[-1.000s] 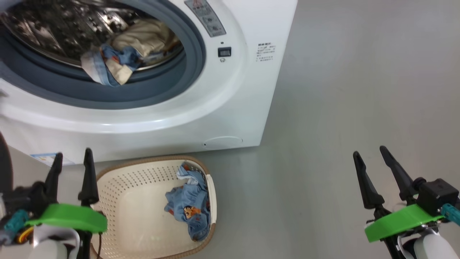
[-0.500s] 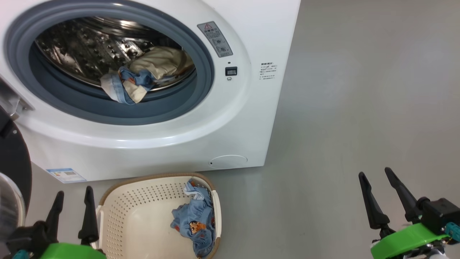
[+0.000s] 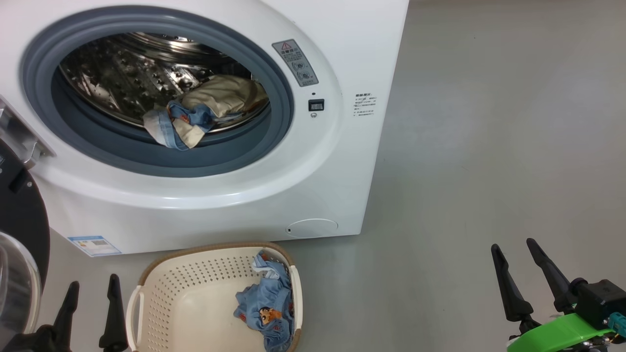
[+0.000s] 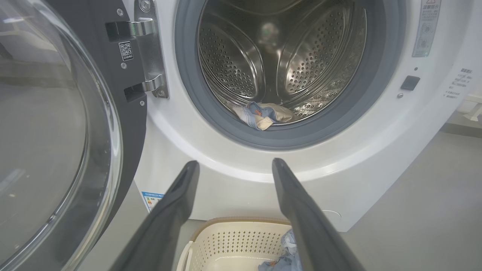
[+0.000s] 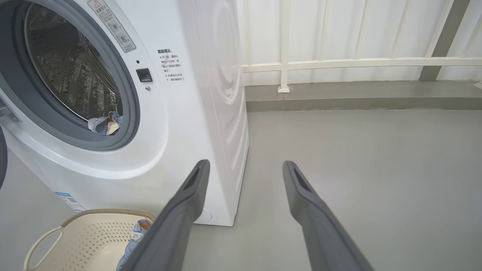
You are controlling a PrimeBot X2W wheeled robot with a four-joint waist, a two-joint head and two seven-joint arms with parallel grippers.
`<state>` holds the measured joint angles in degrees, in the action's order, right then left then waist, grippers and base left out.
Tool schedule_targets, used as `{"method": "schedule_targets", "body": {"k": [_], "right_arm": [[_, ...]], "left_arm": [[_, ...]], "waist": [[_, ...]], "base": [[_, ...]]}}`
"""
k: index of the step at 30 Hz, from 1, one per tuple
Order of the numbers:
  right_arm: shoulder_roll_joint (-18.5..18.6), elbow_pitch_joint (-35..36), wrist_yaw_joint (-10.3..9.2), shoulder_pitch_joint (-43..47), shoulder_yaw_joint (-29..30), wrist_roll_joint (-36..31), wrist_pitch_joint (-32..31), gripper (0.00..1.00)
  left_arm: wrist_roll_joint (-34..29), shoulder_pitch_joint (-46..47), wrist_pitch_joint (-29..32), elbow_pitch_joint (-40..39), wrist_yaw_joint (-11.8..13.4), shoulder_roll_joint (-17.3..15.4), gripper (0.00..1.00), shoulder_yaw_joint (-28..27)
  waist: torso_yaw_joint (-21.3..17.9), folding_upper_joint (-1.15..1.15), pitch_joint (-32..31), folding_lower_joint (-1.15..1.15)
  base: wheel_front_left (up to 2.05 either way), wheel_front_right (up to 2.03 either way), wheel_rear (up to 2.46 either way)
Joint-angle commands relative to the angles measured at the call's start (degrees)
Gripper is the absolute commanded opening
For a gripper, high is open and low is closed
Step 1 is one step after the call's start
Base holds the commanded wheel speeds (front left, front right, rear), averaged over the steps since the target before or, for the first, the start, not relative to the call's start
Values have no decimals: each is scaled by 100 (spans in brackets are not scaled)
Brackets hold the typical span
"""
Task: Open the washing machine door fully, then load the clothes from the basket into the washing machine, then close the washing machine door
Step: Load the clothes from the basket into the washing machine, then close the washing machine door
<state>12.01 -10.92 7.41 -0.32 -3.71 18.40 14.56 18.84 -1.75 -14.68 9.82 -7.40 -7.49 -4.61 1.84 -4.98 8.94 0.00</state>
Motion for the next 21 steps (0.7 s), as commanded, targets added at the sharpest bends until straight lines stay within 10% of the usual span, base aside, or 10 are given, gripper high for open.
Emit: {"method": "schedule_targets", "body": {"k": [1, 21], "right_arm": [[75, 154, 8, 46, -78, 53, 44, 100], [17, 258, 8, -278, -91, 20, 44, 100]], "left_arm": [[-56, 36, -32, -173, -9, -78, 100, -233], [158, 280, -32, 447, -9, 82, 100, 126]], "waist": [[2, 0, 1, 0], [-98, 0, 576, 0]], "base": [[0, 0, 0], [0, 0, 0]]}}
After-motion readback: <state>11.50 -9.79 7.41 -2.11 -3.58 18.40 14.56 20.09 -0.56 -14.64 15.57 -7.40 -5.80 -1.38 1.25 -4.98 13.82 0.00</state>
